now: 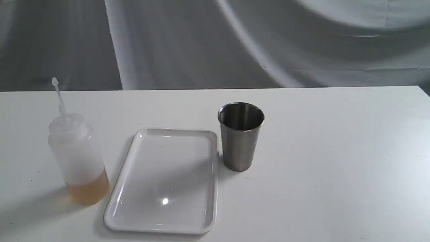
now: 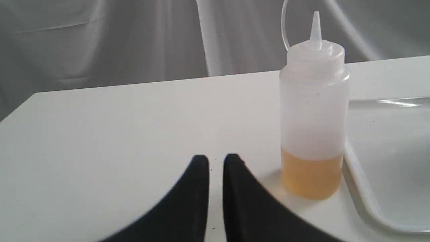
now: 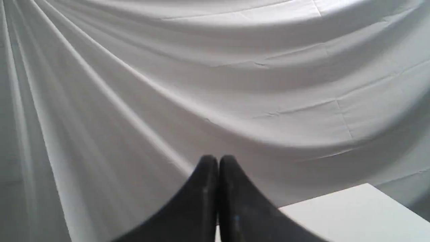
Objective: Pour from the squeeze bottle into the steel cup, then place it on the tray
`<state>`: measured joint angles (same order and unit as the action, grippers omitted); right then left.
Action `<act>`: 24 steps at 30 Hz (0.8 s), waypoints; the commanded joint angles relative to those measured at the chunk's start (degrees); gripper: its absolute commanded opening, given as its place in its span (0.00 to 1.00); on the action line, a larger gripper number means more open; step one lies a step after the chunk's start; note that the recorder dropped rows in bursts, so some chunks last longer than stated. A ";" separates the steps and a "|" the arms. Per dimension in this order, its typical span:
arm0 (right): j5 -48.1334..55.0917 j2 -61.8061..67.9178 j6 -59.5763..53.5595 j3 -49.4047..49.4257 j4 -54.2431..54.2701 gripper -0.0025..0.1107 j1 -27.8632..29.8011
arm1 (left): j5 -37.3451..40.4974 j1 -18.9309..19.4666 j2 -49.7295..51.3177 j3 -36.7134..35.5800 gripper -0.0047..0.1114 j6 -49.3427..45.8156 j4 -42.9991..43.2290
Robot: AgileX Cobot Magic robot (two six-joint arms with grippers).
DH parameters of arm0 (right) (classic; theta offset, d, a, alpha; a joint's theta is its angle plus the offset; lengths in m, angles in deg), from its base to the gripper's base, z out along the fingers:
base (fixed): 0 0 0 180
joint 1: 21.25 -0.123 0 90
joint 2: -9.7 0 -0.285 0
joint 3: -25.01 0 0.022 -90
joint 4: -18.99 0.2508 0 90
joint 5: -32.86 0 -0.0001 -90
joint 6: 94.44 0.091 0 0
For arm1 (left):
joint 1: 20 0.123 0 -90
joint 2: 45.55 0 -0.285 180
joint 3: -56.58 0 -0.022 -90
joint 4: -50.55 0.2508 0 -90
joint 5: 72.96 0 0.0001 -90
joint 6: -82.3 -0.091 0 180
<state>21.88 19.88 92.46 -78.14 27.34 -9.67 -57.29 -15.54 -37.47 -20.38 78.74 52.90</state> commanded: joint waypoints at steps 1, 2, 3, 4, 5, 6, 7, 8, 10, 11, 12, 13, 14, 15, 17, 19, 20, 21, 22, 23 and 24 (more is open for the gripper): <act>-1.25 -0.19 2.81 -2.18 -5.84 0.02 0.41 | -0.45 0.16 -0.28 -0.25 0.11 0.09 -0.02; -1.25 -0.19 4.03 -2.91 -7.57 0.02 0.41 | -0.45 0.16 -0.28 -0.25 0.11 0.09 -0.02; -1.25 -0.19 5.09 -3.91 -9.63 0.02 0.41 | -0.45 0.16 -0.28 -0.25 0.11 0.09 -0.02; -1.25 -0.19 7.20 -4.99 -12.57 0.02 0.41 | -0.45 0.16 -0.28 -0.25 0.11 0.09 -0.02; -1.36 -0.19 10.04 -6.10 -16.78 0.02 0.41 | -0.45 0.16 -0.28 -0.25 0.11 0.09 -0.02; -1.49 -0.19 12.58 -6.99 -19.79 0.02 0.41 | -0.45 0.16 -0.28 -0.25 0.11 0.09 -0.02; -1.49 -0.19 15.99 -8.14 -23.52 0.02 0.41 | -0.45 0.16 -0.28 -0.25 0.11 0.09 -0.02; -1.94 -0.09 19.11 -9.24 -27.93 0.02 0.41 | -0.45 0.16 -0.28 -0.25 0.11 0.09 -0.02; -2.10 -0.09 24.16 -11.41 -36.26 0.02 0.41 | -0.45 0.16 -0.28 -0.25 0.11 0.09 -0.02; -2.10 -0.09 26.68 -12.42 -39.17 0.02 0.41 | -0.45 0.16 -0.28 -0.25 0.11 0.09 -0.02; -2.42 -0.09 29.11 -13.62 -42.40 0.02 0.41 | -0.45 0.16 -0.28 -0.25 0.11 0.09 -0.02; -3.54 0.22 32.62 -14.69 -45.92 0.02 0.41 | -0.45 0.16 -0.28 -0.25 0.11 0.09 -0.02; -4.95 0.98 34.76 -15.68 -49.00 0.02 0.41 | -0.45 0.16 -0.28 -0.25 0.11 0.09 -0.02; -6.12 1.99 37.21 -16.62 -51.41 0.02 0.41 | -0.45 0.16 -0.28 -0.25 0.11 0.09 -0.02; -8.42 4.30 42.48 -18.44 -55.56 0.02 0.41 | -0.45 0.16 -0.28 -0.25 0.11 0.09 -0.02; -11.20 7.58 50.81 -21.13 -62.45 0.02 0.41 | -0.45 0.16 -0.28 -0.25 0.11 0.09 -0.02; -12.42 9.07 53.36 -21.97 -64.34 0.02 0.41 | -0.45 0.16 -0.28 -0.25 0.11 0.09 -0.02; -13.91 11.43 55.84 -23.84 -68.02 0.02 0.41 | -0.45 0.16 -0.28 -0.25 0.11 0.09 -0.02; -14.70 12.62 57.46 -25.17 -70.36 0.02 0.41 | -0.45 0.16 -0.28 -0.25 0.11 0.09 -0.02; -15.94 14.83 59.22 -26.95 -72.93 0.02 0.41 | -0.45 0.16 -0.28 -0.25 0.11 0.09 -0.02; -16.70 16.27 59.93 -28.86 -75.45 0.02 0.41 | -0.45 0.16 -0.28 -0.25 0.11 0.09 -0.02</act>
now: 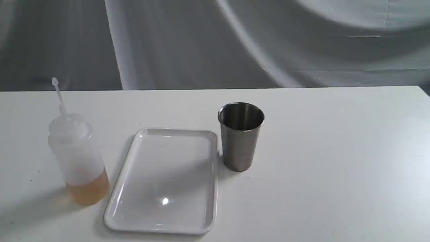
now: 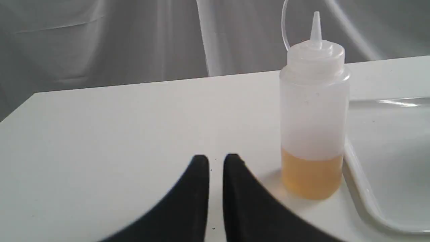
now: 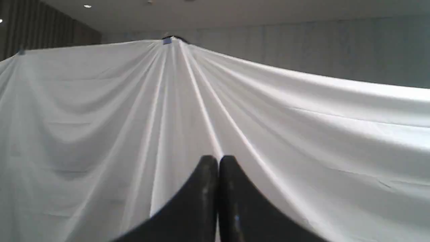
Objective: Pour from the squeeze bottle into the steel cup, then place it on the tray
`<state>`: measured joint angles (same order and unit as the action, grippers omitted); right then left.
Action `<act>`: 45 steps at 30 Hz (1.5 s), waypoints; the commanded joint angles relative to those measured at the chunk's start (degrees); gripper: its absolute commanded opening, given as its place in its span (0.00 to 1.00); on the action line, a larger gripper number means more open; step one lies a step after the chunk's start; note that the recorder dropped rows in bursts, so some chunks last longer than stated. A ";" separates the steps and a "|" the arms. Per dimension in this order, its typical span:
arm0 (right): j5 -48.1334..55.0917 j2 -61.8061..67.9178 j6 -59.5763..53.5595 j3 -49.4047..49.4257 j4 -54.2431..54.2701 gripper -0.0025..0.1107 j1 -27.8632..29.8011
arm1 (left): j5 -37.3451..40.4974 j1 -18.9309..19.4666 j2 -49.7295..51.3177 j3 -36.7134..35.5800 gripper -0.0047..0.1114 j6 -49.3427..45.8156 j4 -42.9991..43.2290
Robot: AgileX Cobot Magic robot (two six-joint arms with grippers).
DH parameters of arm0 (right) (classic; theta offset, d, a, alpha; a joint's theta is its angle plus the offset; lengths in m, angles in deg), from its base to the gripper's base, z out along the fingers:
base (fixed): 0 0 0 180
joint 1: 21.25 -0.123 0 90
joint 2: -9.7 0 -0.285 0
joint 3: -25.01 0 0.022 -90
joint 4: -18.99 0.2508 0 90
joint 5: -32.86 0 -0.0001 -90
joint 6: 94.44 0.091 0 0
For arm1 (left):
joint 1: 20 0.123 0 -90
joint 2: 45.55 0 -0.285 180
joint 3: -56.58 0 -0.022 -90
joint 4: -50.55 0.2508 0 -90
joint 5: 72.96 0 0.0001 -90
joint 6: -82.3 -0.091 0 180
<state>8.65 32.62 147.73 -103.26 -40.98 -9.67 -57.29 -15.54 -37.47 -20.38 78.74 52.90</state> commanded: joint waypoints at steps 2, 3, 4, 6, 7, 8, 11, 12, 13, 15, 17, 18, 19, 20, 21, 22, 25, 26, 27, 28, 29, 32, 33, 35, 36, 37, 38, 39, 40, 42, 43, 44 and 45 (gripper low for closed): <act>-4.91 6.85 5.89 -7.76 -11.65 0.02 0.41 | -0.45 0.16 -0.28 -0.25 0.11 0.09 -0.02; -5.56 8.44 6.18 -9.35 -13.32 0.02 0.41 | -0.45 0.16 -0.28 -0.25 0.11 0.09 -0.02; -6.18 9.65 7.63 -10.89 -15.11 0.02 0.41 | -0.45 0.16 -0.28 -0.25 0.11 0.09 -0.02; -6.31 12.67 9.77 -14.54 -16.93 0.02 0.41 | -0.45 0.16 -0.28 -0.25 0.11 0.09 -0.02; -6.31 14.45 11.20 -16.40 -16.93 0.02 0.41 | -0.45 0.16 -0.28 -0.25 0.11 0.09 -0.02; -6.31 15.28 12.26 -17.62 -16.93 0.02 0.41 | -0.45 0.16 -0.28 -0.25 0.11 0.09 -0.02; -6.88 19.24 13.08 -22.16 -19.20 0.02 0.41 | -0.45 0.16 -0.28 -0.25 0.11 0.09 -0.02; -7.65 20.22 13.08 -23.44 -20.63 0.02 0.41 | -0.45 0.16 -0.28 -0.25 0.11 0.09 -0.02; -8.58 21.63 13.08 -25.36 -23.29 0.02 0.41 | -0.45 0.16 -0.28 -0.25 0.11 0.09 -0.02; -9.70 23.71 13.08 -28.13 -26.77 0.02 0.41 | -0.45 0.16 -0.28 -0.25 0.11 0.09 -0.02; -10.08 25.54 13.08 -30.49 -28.32 0.02 0.41 | -0.45 0.16 -0.28 -0.25 0.11 0.09 -0.02; -10.08 26.50 13.08 -31.95 -28.32 0.02 0.41 | -0.45 0.16 -0.28 -0.25 0.11 0.09 -0.02; -10.08 27.56 13.23 -33.88 -28.32 0.02 0.41 | -0.45 0.16 -0.28 -0.25 0.11 0.09 -0.02; -10.08 28.12 13.23 -35.23 -28.32 0.02 0.41 | -0.45 0.16 -0.28 -0.25 0.11 0.09 -0.02; -10.08 29.06 13.46 -37.02 -28.20 0.02 0.41 | -0.45 0.16 -0.28 -0.25 0.11 0.09 -0.02; -10.08 30.23 14.35 -38.89 -28.08 0.02 0.41 | -0.45 0.16 -0.28 -0.25 0.11 0.09 -0.02; -10.08 33.04 17.15 -44.82 -28.08 0.02 0.41 | -0.45 0.16 -0.28 -0.25 0.11 0.09 -0.02; -10.08 33.95 17.78 -46.04 -28.08 0.02 0.41 | -0.45 0.16 -0.28 -0.25 0.11 0.09 -0.02; -10.08 35.32 18.64 -48.58 -28.08 0.02 0.41 | -0.45 0.16 -0.28 -0.25 0.11 0.09 -0.02; -10.08 36.31 19.93 -50.28 -28.08 0.02 0.41 | -0.45 0.16 -0.28 -0.25 0.11 0.09 -0.02; -10.08 37.39 21.08 -52.43 -28.08 0.02 0.41 | -0.45 0.16 -0.28 -0.25 0.11 0.09 -0.02; -10.08 41.43 25.81 -58.14 -28.08 0.02 0.41 | -0.45 0.16 -0.28 -0.25 0.11 0.09 -0.02; -10.32 42.73 27.48 -59.96 -28.47 0.02 0.41 | -0.45 0.16 -0.28 -0.25 0.11 0.09 -0.02; -11.53 44.98 29.03 -63.05 -29.84 0.02 0.41 | -0.45 0.16 -0.28 -0.25 0.11 0.09 -0.02; -11.68 46.13 30.10 -64.61 -31.12 0.02 0.41 | -0.45 0.16 -0.28 -0.25 0.11 0.09 -0.02; -11.68 47.19 31.58 -65.96 -32.23 0.02 0.41 | -0.45 0.16 -0.28 -0.25 0.11 0.09 -0.02; -11.68 47.93 32.57 -67.13 -33.06 0.02 0.41 | -0.45 0.16 -0.28 -0.25 0.11 0.09 -0.02; -11.68 48.94 34.14 -68.07 -33.71 0.02 0.41 | -0.45 0.16 -0.28 -0.25 0.11 0.09 -0.02; -11.68 49.61 35.12 -68.67 -33.89 0.02 0.41 | -0.45 0.16 -0.28 -0.25 0.11 0.09 -0.02; -11.68 50.64 35.61 -69.15 -33.89 0.02 0.41 | -0.45 0.16 -0.28 -0.25 0.11 0.09 -0.02; -11.68 51.10 35.64 -69.15 -33.89 0.02 0.41 | -0.45 0.16 -0.28 -0.25 0.11 0.09 -0.02; -11.68 51.26 35.64 -69.15 -33.89 0.02 0.41 | -0.45 0.16 -0.28 -0.25 0.11 0.09 -0.02; -11.33 51.71 35.64 -69.15 -33.89 0.02 0.41 | -0.45 0.16 -0.28 -0.25 0.11 0.09 -0.02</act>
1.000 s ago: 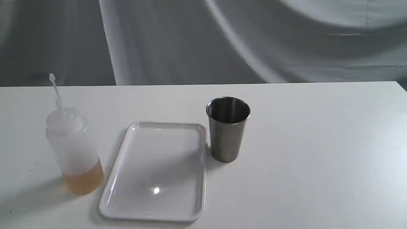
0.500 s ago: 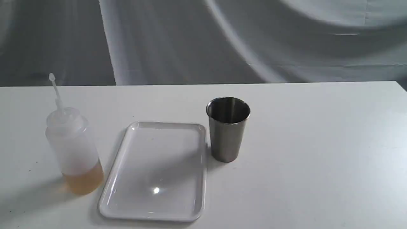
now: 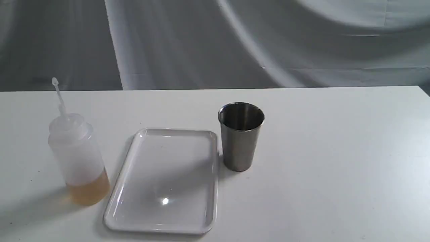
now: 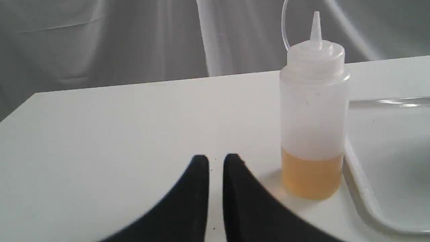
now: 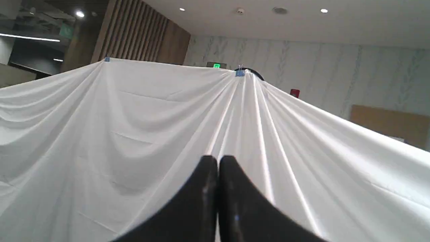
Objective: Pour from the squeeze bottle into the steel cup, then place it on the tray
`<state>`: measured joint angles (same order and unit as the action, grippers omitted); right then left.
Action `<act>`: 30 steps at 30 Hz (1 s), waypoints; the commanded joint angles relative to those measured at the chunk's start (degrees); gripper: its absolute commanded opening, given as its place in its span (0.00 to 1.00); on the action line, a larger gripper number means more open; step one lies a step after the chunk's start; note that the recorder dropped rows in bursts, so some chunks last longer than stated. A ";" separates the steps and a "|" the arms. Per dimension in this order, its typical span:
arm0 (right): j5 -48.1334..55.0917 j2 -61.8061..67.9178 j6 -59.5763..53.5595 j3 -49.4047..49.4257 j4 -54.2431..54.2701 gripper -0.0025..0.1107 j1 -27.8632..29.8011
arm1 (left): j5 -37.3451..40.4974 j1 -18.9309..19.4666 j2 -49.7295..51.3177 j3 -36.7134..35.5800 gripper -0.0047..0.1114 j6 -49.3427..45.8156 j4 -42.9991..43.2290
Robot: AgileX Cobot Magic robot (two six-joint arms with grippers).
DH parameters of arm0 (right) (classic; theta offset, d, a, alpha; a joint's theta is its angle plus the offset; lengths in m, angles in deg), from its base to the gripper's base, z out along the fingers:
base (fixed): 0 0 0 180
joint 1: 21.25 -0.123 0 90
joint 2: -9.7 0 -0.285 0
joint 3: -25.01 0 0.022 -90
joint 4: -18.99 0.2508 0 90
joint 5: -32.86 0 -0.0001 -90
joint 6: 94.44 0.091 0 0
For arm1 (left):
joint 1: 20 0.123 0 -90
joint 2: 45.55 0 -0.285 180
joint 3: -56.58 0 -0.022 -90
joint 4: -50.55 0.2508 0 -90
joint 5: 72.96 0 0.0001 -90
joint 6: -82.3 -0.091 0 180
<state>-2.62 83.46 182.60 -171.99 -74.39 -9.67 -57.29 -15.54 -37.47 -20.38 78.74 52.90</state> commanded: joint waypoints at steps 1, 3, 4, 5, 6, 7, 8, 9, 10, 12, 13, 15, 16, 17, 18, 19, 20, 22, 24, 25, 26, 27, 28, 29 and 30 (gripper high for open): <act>0.36 1.14 0.36 -0.42 0.85 0.02 0.41 | -0.45 0.16 -0.28 -0.25 0.11 0.09 -0.02; 1.25 1.97 -3.09 -0.42 4.71 0.02 0.41 | -0.45 0.16 -0.28 -0.25 0.11 0.09 -0.02; 2.37 2.43 -5.25 -0.42 7.45 0.02 0.41 | -0.45 0.16 -0.28 -0.25 0.11 0.09 -0.02; 3.33 2.43 -6.26 -0.42 10.13 0.02 0.41 | -0.45 0.16 -0.28 -0.25 0.11 0.09 -0.02; 5.70 2.95 -7.81 -0.42 13.55 0.02 0.41 | -0.45 0.16 -0.28 -0.25 0.11 0.09 -0.02; 7.48 3.05 -9.31 -0.42 17.40 0.02 0.31 | -0.45 0.16 -0.28 -0.25 0.11 0.09 -0.02; 9.51 3.34 -11.30 -0.42 20.11 0.02 0.19 | -0.45 0.16 -0.28 -0.25 0.11 0.09 -0.02; 12.24 3.64 -14.23 -0.42 22.89 0.02 -0.41 | -0.45 0.16 -0.28 -0.25 0.11 0.09 -0.02; 15.61 4.11 -18.94 -0.52 26.38 0.02 -1.40 | -0.45 0.16 -0.28 -0.25 0.11 0.09 -0.02; 22.95 5.01 -30.67 -0.52 33.68 0.02 -3.86 | -0.45 0.16 -0.28 -0.25 0.11 0.09 -0.02; 25.46 5.13 -37.24 -0.52 36.35 0.02 -5.24 | -0.45 0.16 -0.28 -0.25 0.11 0.09 -0.02; 30.51 5.59 -49.00 -0.52 42.00 0.02 -8.51 | -0.45 0.16 -0.28 -0.25 0.11 0.09 -0.02; 32.70 6.00 -53.66 -0.52 44.19 0.02 -10.48 | -0.45 0.16 -0.28 -0.25 0.11 0.09 -0.02; 35.02 6.30 -58.38 -0.52 46.74 0.02 -12.59 | -0.45 0.16 -0.28 -0.25 0.11 0.09 -0.02; 36.77 6.51 -61.15 -0.52 49.07 0.02 -13.89 | -0.45 0.16 -0.28 -0.25 0.11 0.09 -0.02; 39.17 6.99 -65.66 -0.52 52.42 0.02 -16.07 | -0.45 0.16 -0.28 -0.25 0.11 0.09 -0.02; 41.60 7.34 -69.83 -0.52 55.43 0.02 -18.30 | -0.45 0.16 -0.28 -0.25 0.11 0.09 -0.02; 46.49 8.15 -78.13 -0.52 60.73 0.02 -22.56 | -0.45 0.16 -0.28 -0.25 0.11 0.09 -0.02; 51.29 9.07 -83.76 -0.52 65.69 0.02 -26.47 | -0.45 0.16 -0.28 -0.25 0.11 0.09 -0.02; 52.63 9.36 -85.16 -0.52 67.55 0.02 -27.96 | -0.45 0.16 -0.28 -0.25 0.11 0.09 -0.02; 54.50 9.99 -85.66 -0.52 68.76 0.02 -30.15 | -0.45 0.16 -0.28 -0.25 0.11 0.09 -0.02; 55.55 10.36 -85.66 -0.52 69.65 0.02 -31.17 | -0.45 0.16 -0.28 -0.25 0.11 0.09 -0.02; 56.59 11.09 -85.66 -0.52 71.10 0.02 -33.04 | -0.45 0.16 -0.28 -0.25 0.11 0.09 -0.02; 57.54 11.83 -85.66 -0.52 72.25 0.02 -34.46 | -0.45 0.16 -0.28 -0.25 0.11 0.09 -0.02; 58.18 12.50 -85.77 -0.38 72.79 0.02 -35.55 | -0.45 0.16 -0.28 -0.25 0.11 0.09 -0.02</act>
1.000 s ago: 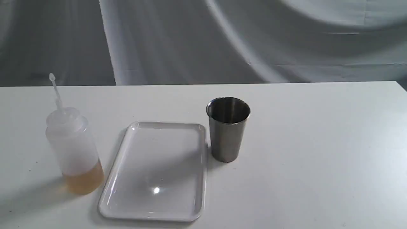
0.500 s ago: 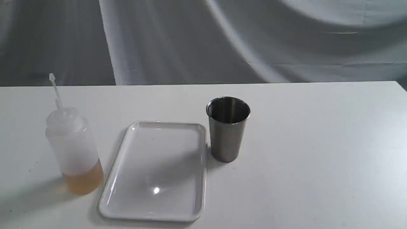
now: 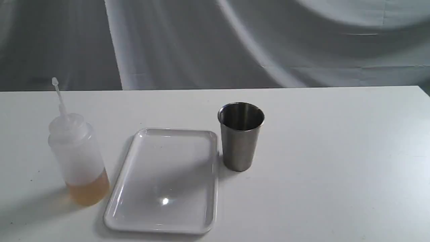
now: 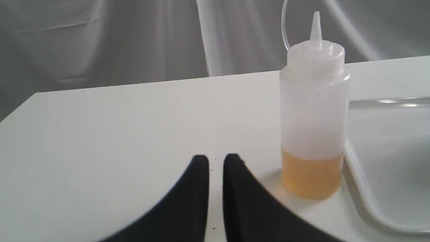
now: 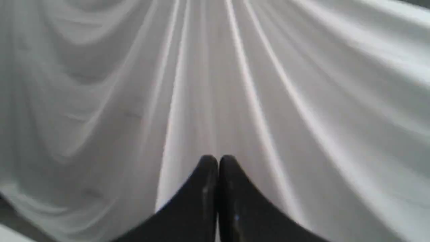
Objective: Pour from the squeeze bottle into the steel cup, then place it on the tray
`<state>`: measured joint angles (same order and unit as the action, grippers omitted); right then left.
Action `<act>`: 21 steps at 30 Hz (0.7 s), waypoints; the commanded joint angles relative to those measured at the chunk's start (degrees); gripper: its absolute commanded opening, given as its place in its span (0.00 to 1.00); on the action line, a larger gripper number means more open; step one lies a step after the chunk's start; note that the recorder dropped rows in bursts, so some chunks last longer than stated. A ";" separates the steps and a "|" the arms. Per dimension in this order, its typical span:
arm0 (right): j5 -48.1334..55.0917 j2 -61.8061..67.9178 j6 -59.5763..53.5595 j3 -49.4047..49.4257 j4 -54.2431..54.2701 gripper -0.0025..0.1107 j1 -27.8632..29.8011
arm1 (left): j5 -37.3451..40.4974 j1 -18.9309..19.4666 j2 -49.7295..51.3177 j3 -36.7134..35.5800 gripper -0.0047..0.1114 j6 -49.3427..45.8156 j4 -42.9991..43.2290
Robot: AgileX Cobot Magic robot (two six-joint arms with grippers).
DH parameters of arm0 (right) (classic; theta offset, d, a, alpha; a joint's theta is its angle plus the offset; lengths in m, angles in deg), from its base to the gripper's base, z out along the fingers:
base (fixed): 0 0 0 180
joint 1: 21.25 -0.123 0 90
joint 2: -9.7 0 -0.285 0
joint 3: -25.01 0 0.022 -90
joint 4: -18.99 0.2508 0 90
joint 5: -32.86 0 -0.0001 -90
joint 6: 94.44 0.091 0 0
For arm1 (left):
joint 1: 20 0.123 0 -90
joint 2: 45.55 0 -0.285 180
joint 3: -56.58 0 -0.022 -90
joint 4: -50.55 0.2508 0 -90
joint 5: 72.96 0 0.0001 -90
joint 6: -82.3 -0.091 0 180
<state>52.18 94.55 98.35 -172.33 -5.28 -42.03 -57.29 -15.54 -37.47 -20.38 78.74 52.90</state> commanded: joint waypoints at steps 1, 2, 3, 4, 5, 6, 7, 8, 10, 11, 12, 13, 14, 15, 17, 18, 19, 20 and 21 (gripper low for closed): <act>3.48 2.19 -1.93 0.30 3.95 0.02 -4.42 | -0.45 0.16 -0.28 -0.25 0.11 0.09 -0.02; 3.14 2.95 -2.23 0.98 3.95 0.02 -5.52 | -0.45 0.16 -0.28 -0.25 0.11 0.09 -0.02; 2.55 3.53 -2.23 1.71 3.95 0.02 -6.26 | -0.45 0.16 -0.28 -0.25 0.11 0.09 -0.02; 1.28 4.24 -2.23 2.85 3.95 0.02 -6.99 | -0.45 0.16 -0.28 -0.25 0.11 0.09 -0.02; -0.23 4.86 -2.23 4.13 3.85 0.02 -7.59 | -0.45 0.16 -0.28 -0.25 0.11 0.09 -0.02; -1.96 5.41 -2.23 5.47 3.85 0.02 -8.24 | -0.45 0.16 -0.28 -0.25 0.11 0.09 -0.02; -3.54 5.97 -2.23 6.92 3.85 0.02 -8.77 | -0.45 0.16 -0.28 -0.25 0.11 0.09 -0.02; -6.11 6.57 -2.23 8.66 3.85 0.02 -9.54 | -0.45 0.16 -0.28 -0.25 0.11 0.09 -0.02; -10.18 7.57 -2.23 11.00 3.85 0.02 -10.55 | -0.45 0.16 -0.28 -0.25 0.11 0.09 -0.02; -12.27 8.11 -2.12 12.78 3.85 0.02 -11.24 | -0.45 0.16 -0.28 -0.25 0.11 0.09 -0.02; -13.70 8.64 -2.12 13.60 3.85 0.02 -11.64 | -0.45 0.16 -0.28 -0.25 0.11 0.09 -0.02; -15.28 9.30 -2.12 14.92 3.97 0.02 -12.14 | -0.45 0.16 -0.28 -0.25 0.11 0.09 -0.02; -16.54 9.85 -2.12 16.22 4.49 0.02 -12.67 | -0.45 0.16 -0.28 -0.25 0.11 0.09 -0.02; -17.72 10.38 -2.12 17.53 5.29 0.02 -13.08 | -0.45 0.16 -0.28 -0.25 0.11 0.09 -0.02; -21.64 11.99 -2.12 20.13 7.33 0.02 -14.18 | -0.45 0.16 -0.28 -0.25 0.11 0.09 -0.02; -23.11 12.61 -2.12 21.15 8.08 0.02 -14.51 | -0.45 0.16 -0.28 -0.25 0.11 0.09 -0.02; -24.78 13.42 -2.12 22.55 9.18 0.02 -15.28 | -0.45 0.16 -0.28 -0.25 0.11 0.09 -0.02; -26.39 14.18 -2.12 23.37 10.36 0.02 -15.72 | -0.45 0.16 -0.28 -0.25 0.11 0.09 -0.02; -27.99 14.92 -2.26 24.27 11.84 0.02 -16.38 | -0.45 0.16 -0.28 -0.25 0.11 0.09 -0.02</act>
<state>28.07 108.68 96.65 -149.49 4.44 -57.63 -57.29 -15.54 -37.47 -20.38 78.74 52.90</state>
